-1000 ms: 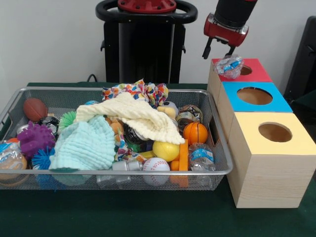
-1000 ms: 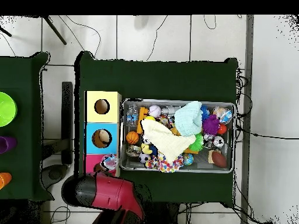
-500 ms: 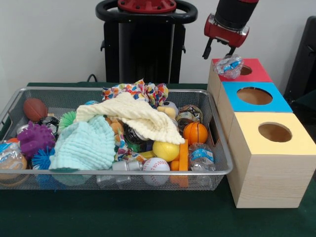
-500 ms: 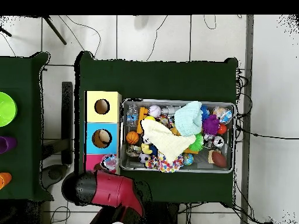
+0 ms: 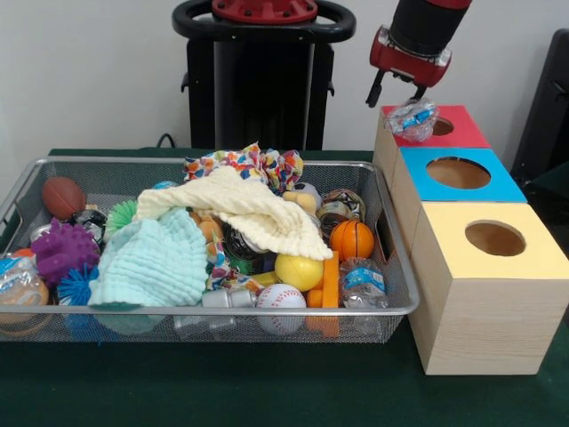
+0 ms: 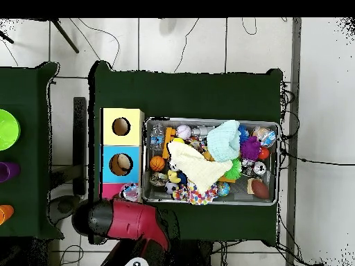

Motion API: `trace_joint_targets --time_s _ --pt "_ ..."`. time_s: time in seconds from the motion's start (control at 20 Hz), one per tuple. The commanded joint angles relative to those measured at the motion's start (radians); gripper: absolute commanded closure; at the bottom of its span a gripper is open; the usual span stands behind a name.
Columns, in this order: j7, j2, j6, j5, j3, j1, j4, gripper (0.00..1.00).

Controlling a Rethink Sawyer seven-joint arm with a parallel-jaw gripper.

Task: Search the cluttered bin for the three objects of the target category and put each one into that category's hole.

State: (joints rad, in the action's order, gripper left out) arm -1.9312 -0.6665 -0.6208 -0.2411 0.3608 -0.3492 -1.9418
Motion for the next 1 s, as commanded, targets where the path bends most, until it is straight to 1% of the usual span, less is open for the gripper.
trace_joint_targets --time_s 0.05,0.65,1.0 --pt "-0.138 0.042 -0.034 0.014 -0.087 0.005 0.16 0.0" --pt "-0.157 0.057 -0.079 0.016 -0.07 -0.017 0.215 0.0" --pt "-0.147 0.051 -0.101 0.016 -0.069 -0.012 0.23 0.0"
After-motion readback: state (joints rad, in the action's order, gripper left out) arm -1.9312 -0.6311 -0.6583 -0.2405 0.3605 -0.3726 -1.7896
